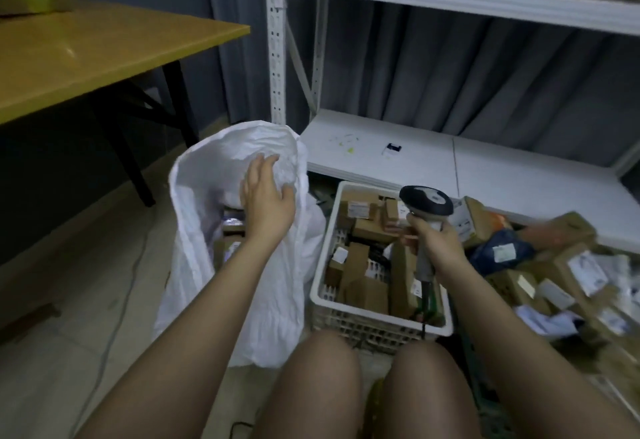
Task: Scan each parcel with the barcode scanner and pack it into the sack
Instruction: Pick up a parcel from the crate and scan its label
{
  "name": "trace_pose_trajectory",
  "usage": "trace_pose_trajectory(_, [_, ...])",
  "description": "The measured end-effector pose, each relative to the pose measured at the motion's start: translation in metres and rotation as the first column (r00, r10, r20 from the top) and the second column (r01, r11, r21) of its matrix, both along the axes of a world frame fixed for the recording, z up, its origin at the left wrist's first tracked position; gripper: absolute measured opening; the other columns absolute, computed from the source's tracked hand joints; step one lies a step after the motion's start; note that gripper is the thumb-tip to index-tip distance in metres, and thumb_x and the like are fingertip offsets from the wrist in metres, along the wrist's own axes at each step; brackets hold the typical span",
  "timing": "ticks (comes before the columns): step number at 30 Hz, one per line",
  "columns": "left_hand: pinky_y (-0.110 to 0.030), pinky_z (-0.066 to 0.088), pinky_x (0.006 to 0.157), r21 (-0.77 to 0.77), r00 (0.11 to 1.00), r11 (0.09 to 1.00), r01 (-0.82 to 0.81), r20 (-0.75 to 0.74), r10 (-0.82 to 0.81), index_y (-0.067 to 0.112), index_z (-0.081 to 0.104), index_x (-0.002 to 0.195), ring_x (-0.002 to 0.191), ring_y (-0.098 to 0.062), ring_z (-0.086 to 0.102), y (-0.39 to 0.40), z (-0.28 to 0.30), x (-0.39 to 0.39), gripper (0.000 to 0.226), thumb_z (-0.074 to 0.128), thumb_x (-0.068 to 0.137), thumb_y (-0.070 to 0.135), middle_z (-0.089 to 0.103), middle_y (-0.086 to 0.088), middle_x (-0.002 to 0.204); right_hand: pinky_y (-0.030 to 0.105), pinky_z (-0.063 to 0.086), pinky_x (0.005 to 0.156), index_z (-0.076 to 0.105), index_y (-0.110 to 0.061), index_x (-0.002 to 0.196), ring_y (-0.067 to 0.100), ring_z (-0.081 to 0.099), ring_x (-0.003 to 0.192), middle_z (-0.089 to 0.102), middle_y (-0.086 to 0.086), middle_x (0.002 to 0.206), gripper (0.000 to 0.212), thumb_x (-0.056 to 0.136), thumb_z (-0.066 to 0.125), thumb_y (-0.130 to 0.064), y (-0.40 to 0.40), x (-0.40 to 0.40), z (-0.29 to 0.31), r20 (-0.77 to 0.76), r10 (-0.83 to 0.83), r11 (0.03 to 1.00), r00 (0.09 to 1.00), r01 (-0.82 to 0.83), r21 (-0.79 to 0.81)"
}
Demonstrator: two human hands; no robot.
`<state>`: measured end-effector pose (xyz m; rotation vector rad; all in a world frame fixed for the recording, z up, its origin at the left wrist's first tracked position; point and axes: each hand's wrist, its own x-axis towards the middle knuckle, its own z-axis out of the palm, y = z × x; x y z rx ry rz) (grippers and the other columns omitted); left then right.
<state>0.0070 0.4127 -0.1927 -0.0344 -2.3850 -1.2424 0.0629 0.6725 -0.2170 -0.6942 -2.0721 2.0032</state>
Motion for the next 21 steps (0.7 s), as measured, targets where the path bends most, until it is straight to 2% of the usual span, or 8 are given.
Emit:
trace_pose_trajectory(2, [-0.03, 0.019, 0.116, 0.006, 0.992, 0.992, 0.123, -0.016, -0.123, 0.013, 0.043, 0.138, 0.141, -0.024, 0.027, 0.042, -0.006, -0.003, 0.049, 0.052, 0.091, 0.006, 0.031, -0.01, 0.152, 0.032, 0.05, 0.06, 0.052, -0.013, 0.121, 0.022, 0.063, 0.071, 0.067, 0.01, 0.087, 0.037, 0.09, 0.068, -0.025, 0.027, 0.011, -0.01, 0.041, -0.032, 0.999, 0.999, 0.032, -0.01])
trace_pose_trajectory(4, [-0.035, 0.018, 0.118, -0.04, 0.978, 0.977, 0.208, -0.016, -0.209, 0.011, 0.046, 0.135, 0.14, -0.025, 0.03, 0.08, -0.016, -0.01, 0.045, 0.051, 0.091, 0.004, 0.035, -0.011, 0.149, 0.033, 0.048, 0.06, 0.053, -0.012, 0.122, 0.022, 0.06, 0.069, 0.065, 0.009, 0.085, 0.041, 0.089, 0.07, -0.029, 0.053, 0.016, -0.02, 0.091, -0.055, 0.998, 0.994, 0.057, -0.017])
trace_pose_trajectory(8, [-0.04, -0.007, 0.118, -0.231, 0.964, 0.937, 0.261, 0.005, -0.267, 0.013, 0.047, 0.135, 0.142, -0.021, 0.027, 0.148, -0.042, -0.036, 0.046, 0.05, 0.09, 0.005, 0.037, -0.008, 0.149, 0.026, 0.043, 0.055, 0.054, -0.013, 0.108, 0.016, 0.055, 0.066, 0.059, 0.002, 0.078, 0.017, 0.095, 0.061, -0.022, 0.099, 0.004, -0.043, 0.125, -0.114, 0.993, 0.986, 0.115, -0.001])
trace_pose_trajectory(11, [-0.036, 0.014, 0.118, -0.196, 0.928, 0.908, 0.372, 0.121, -0.354, 0.012, 0.047, 0.134, 0.138, -0.025, 0.03, 0.19, -0.073, -0.074, 0.044, 0.05, 0.091, 0.006, 0.037, -0.008, 0.148, 0.029, 0.044, 0.06, 0.054, -0.013, 0.11, 0.019, 0.057, 0.068, 0.059, 0.002, 0.078, 0.026, 0.091, 0.064, -0.028, 0.121, -0.028, -0.063, 0.152, -0.167, 0.985, 0.974, 0.171, -0.015])
trace_pose_trajectory(14, [-0.041, 0.041, 0.104, -0.114, 0.897, 0.912, 0.393, 0.263, -0.354, 0.008, 0.05, 0.132, 0.126, -0.029, 0.045, 0.223, -0.116, -0.131, 0.042, 0.055, 0.091, 0.012, 0.047, -0.012, 0.138, 0.029, 0.044, 0.054, 0.055, -0.013, 0.104, 0.015, 0.056, 0.053, 0.058, 0.003, 0.066, 0.022, 0.089, 0.066, -0.025, 0.131, -0.081, -0.084, 0.137, -0.139, 0.989, 0.981, 0.143, -0.021])
trace_pose_trajectory(17, [-0.04, 0.044, 0.101, -0.013, 0.831, 0.938, 0.346, 0.467, -0.301, 0.008, 0.045, 0.136, 0.122, -0.032, 0.049, 0.241, -0.166, -0.192, 0.052, 0.062, 0.088, 0.017, 0.05, -0.015, 0.135, 0.032, 0.044, 0.058, 0.056, -0.021, 0.097, 0.018, 0.054, 0.058, 0.058, 0.003, 0.069, 0.019, 0.083, 0.068, -0.029, 0.132, -0.142, -0.106, 0.128, -0.099, 0.994, 0.987, 0.103, -0.031])
trace_pose_trajectory(19, [-0.039, 0.042, 0.102, -0.072, 0.797, 0.924, 0.375, 0.533, -0.283, 0.011, 0.043, 0.139, 0.125, -0.031, 0.048, 0.245, -0.203, -0.234, 0.066, 0.071, 0.082, 0.026, 0.049, -0.012, 0.138, 0.034, 0.046, 0.061, 0.057, -0.018, 0.104, 0.02, 0.055, 0.063, 0.06, 0.006, 0.075, 0.027, 0.081, 0.066, -0.028, 0.134, -0.183, -0.125, 0.11, -0.087, 0.995, 0.99, 0.092, -0.043])
trace_pose_trajectory(21, [-0.038, 0.046, 0.095, -0.128, 0.788, 0.902, 0.413, 0.546, -0.284, 0.013, 0.05, 0.129, 0.117, -0.027, 0.053, 0.244, -0.235, -0.271, 0.066, 0.076, 0.073, 0.034, 0.056, -0.008, 0.126, 0.038, 0.048, 0.066, 0.057, -0.02, 0.098, 0.023, 0.057, 0.071, 0.061, 0.008, 0.08, 0.022, 0.079, 0.065, -0.029, 0.137, -0.217, -0.146, 0.107, -0.095, 0.995, 0.99, 0.097, -0.013])
